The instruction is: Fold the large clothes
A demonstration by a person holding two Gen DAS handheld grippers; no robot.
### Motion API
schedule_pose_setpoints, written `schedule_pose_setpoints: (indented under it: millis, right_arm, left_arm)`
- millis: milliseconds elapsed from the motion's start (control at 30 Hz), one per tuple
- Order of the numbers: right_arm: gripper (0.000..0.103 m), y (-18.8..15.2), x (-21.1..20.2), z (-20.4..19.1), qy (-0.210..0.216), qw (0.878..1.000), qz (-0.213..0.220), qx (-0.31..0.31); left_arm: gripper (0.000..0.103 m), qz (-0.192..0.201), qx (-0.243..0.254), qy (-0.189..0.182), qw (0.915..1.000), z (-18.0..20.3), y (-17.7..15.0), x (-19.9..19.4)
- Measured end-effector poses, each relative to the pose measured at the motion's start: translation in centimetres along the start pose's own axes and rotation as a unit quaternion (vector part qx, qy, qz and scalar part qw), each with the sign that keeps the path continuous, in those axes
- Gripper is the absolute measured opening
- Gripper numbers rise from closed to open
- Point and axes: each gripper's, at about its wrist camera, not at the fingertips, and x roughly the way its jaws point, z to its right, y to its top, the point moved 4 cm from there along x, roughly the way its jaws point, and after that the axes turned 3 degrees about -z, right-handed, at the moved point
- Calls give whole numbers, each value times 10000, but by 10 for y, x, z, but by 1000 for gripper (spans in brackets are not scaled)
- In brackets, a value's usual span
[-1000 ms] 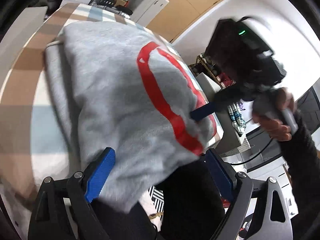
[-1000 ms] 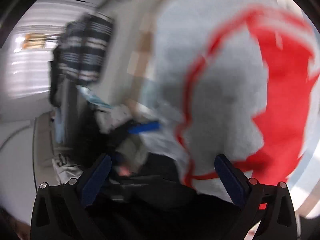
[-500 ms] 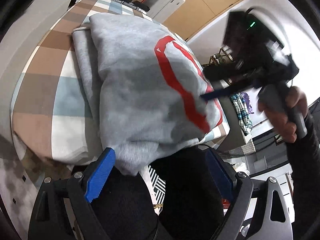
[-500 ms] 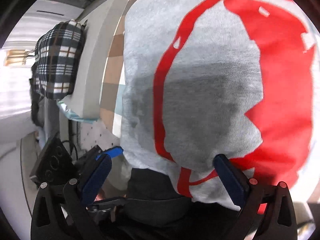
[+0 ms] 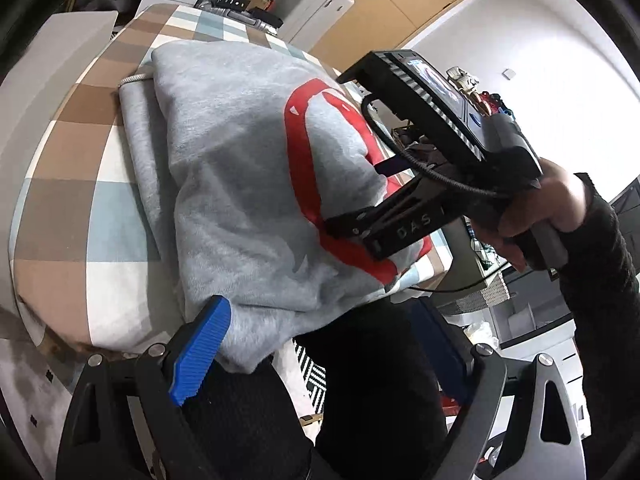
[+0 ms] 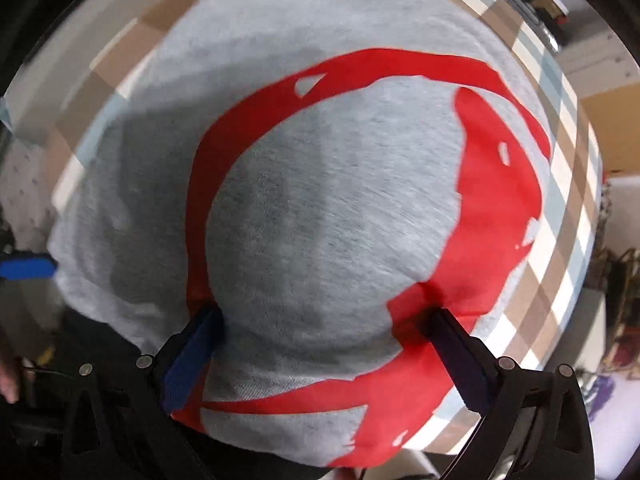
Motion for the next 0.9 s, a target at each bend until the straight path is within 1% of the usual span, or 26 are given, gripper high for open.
schedule_pose_setpoints:
  millis: [67,133,200,267,300,333,367,400,433,467,500,533,567,600,633,700,733,767,800,833,867,900]
  right_arm:
    - [103,-4,1,1,-61,10000,-36,-5]
    - [103,-3,2,2,8,10000,-19,29]
    - [103,-8,-2,6,167,9997,194,56]
    - [103,-14,-10,15,463,9967,638,193]
    - [103,-22,-16,22,697,9924,976,291]
    - [103,-32,-25,31,968,9848,1364,471]
    - [103,-46,-34,42,1316,9711,1821,801]
    - [103,-63,-42,53,1708,9528,2196,1218]
    - [103,-82,-47,62,2102,9312,2510,1600]
    - [103,-100,-52,66,2569,9058,2803,1869]
    - [103,-112,-57,65,2932,8837,3046,2008]
    - [103,-129,-61,65,3270,8580,3332,2141]
    - [103,-144,-62,64,3369,8423,3559,2245]
    - [103,-157,-64,63,3346,8309,3786,2330]
    - [103,-162,-70,56,3295,8232,3959,2387]
    - [103,-189,-68,51,3259,7975,4446,2452]
    - [103,-190,-67,48,3298,7875,4591,2453]
    - [103,-202,-65,45,3375,7690,4830,2480]
    - [103,-209,-62,45,3422,7555,4990,2512]
    - [103,-212,-60,46,3451,7466,5095,2530]
    - [103,-220,-57,44,3487,7300,5277,2590]
    - [103,-227,-56,44,3511,7205,5373,2626]
  left_arm:
    - [88,-18,-40,-26,10000,-1,2,1]
    - [88,3,-78,-54,10000,-2,3,0]
    - [88,-8,-161,-101,9998,-2,4,-1]
    - [88,-22,-268,-123,9996,-3,7,-4]
    - [88,-8,-284,-97,9995,-4,8,-7]
    - [88,29,-275,-23,9996,-3,9,-9]
    - [88,79,-229,70,9997,-1,10,-11]
    - [88,130,-185,139,9996,2,11,-13]
    - [88,195,-151,236,9994,4,13,-13]
    - [88,234,-151,348,9990,6,15,-13]
    - [88,257,-170,424,9986,8,18,-13]
    - [88,294,-198,476,9982,11,20,-12]
    - [88,325,-203,504,9980,14,22,-11]
    - [88,352,-191,527,9978,18,23,-10]
    - [88,390,-164,585,9974,21,24,-10]
    - [88,478,-32,873,9950,26,26,-8]
    - [88,516,15,1071,9929,28,27,-7]
    - [88,552,26,1203,9912,28,28,-5]
    - [88,581,11,1257,9904,26,30,-3]
    - [88,599,-38,1318,9895,24,31,-1]
    - [88,600,-108,1440,9877,21,32,-1]
    - [88,571,-142,1540,9863,17,33,1]
